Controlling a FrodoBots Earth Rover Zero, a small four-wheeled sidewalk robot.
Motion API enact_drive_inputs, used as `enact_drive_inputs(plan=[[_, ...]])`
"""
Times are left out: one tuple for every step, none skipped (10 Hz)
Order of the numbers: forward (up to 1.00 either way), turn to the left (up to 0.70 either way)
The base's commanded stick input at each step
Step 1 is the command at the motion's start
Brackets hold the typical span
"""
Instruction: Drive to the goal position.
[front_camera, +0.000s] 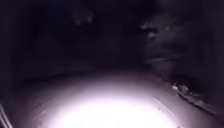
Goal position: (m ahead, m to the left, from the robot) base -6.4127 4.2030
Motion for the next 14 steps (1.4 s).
enact_drive_inputs(plan=[[-1.0, 0.27], [-1.0, 0.27], [-1.0, 0.27], [-1.0, 0.27], [-1.0, 0.27], [-1.0, 0.24], [-1.0, 0.0], [-1.0, 0.0], [-1.0, 0.0], [-1.0, 0.0], [-1.0, 0.0], [-1.0, 0.0], [-1.0, 0.0], [-1.0, 0.0]])
